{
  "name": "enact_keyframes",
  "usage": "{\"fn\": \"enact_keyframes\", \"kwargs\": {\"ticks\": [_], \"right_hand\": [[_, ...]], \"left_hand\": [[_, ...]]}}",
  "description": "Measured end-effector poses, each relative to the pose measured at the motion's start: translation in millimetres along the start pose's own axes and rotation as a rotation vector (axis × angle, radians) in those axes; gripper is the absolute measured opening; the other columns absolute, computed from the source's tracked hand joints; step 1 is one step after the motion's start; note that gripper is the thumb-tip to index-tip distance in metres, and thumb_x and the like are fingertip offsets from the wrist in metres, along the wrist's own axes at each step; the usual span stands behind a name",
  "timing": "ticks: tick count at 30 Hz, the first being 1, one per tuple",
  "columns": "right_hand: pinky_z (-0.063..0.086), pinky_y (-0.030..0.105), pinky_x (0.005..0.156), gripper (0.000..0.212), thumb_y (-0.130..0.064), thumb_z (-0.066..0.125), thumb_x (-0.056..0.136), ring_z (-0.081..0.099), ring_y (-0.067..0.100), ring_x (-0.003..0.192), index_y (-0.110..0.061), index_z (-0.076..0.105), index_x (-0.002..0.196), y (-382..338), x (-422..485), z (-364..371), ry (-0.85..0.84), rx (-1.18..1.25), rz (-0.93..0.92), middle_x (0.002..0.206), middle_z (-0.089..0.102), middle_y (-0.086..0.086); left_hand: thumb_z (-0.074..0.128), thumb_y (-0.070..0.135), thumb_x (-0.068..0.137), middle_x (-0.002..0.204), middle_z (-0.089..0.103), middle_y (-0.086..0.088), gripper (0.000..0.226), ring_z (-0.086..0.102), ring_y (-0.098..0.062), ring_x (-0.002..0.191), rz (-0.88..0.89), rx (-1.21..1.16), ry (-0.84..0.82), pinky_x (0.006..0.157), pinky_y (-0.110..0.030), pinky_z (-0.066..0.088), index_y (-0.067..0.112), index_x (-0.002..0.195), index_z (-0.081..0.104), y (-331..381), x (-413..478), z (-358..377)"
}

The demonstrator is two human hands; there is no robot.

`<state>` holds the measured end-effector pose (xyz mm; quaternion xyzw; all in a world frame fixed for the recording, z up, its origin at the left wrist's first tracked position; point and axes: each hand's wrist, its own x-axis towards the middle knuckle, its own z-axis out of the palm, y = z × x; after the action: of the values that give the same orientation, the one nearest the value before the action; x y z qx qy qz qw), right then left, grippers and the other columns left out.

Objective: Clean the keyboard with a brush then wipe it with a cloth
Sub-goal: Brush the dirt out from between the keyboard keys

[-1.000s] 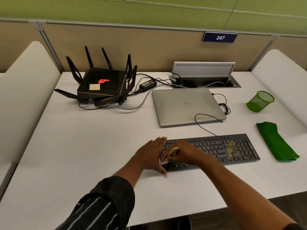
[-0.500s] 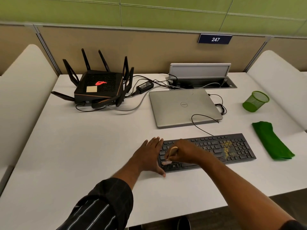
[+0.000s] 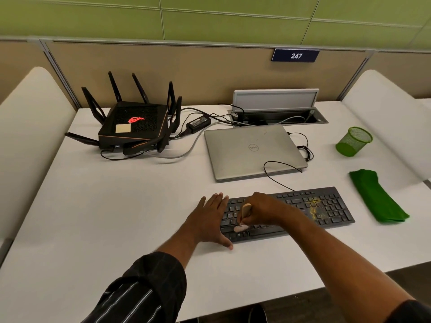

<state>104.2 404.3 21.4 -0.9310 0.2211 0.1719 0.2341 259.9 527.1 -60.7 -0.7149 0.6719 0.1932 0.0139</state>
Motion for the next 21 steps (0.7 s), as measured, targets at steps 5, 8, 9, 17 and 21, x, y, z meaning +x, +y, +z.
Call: {"fn": "enact_keyframes", "kwargs": {"ticks": [5,8,9,17,21], "right_hand": [[0.052,0.031,0.078,0.023,-0.035,0.068,0.088,0.064,0.016,0.089,-0.017,0.068,0.102,11.5,-9.4,-12.8,-0.002,-0.185,0.098,0.099,0.071,0.001],[0.049,0.025,0.067,0.016,-0.03,0.068,0.087,0.065,0.011,0.077,-0.016,0.075,0.092,9.1,-10.0,-17.2,0.017,-0.027,0.058,0.092,0.075,-0.001],[0.051,0.024,0.065,0.015,-0.028,0.068,0.087,0.067,0.011,0.074,-0.016,0.077,0.09,8.8,-9.9,-16.3,0.016,0.034,0.054,0.09,0.076,-0.002],[0.053,0.032,0.079,0.028,-0.038,0.068,0.087,0.066,0.019,0.091,-0.017,0.066,0.105,32.4,-18.0,-12.9,0.006,-0.244,0.062,0.098,0.07,0.001],[0.048,0.03,0.07,0.017,-0.038,0.066,0.085,0.063,0.018,0.081,-0.022,0.062,0.086,41.4,-19.7,-18.0,0.021,-0.215,0.087,0.085,0.064,-0.002]], "left_hand": [[0.067,0.086,0.065,0.17,-0.01,-0.01,0.144,-0.01,-0.025,0.156,0.005,0.015,0.001,0.126,-0.046,-0.005,0.012,0.161,-0.011,8.1,6.7,-2.1],[0.068,0.086,0.066,0.17,-0.01,-0.01,0.143,-0.01,-0.025,0.156,0.013,0.014,0.007,0.126,-0.045,-0.006,0.012,0.161,-0.01,14.5,10.9,-1.9],[0.068,0.085,0.066,0.17,-0.009,-0.01,0.143,-0.009,-0.025,0.156,0.016,0.012,0.009,0.125,-0.045,-0.007,0.012,0.161,-0.01,17.1,12.6,-1.7],[0.07,0.084,0.065,0.17,-0.007,-0.01,0.143,-0.007,-0.024,0.157,0.024,-0.009,0.011,0.124,-0.04,-0.007,0.011,0.161,-0.008,32.2,25.9,-4.5],[0.069,0.084,0.066,0.17,-0.006,-0.01,0.142,-0.007,-0.025,0.157,0.019,-0.01,0.011,0.124,-0.041,-0.007,0.011,0.161,-0.008,39.5,32.3,-4.8]]}}
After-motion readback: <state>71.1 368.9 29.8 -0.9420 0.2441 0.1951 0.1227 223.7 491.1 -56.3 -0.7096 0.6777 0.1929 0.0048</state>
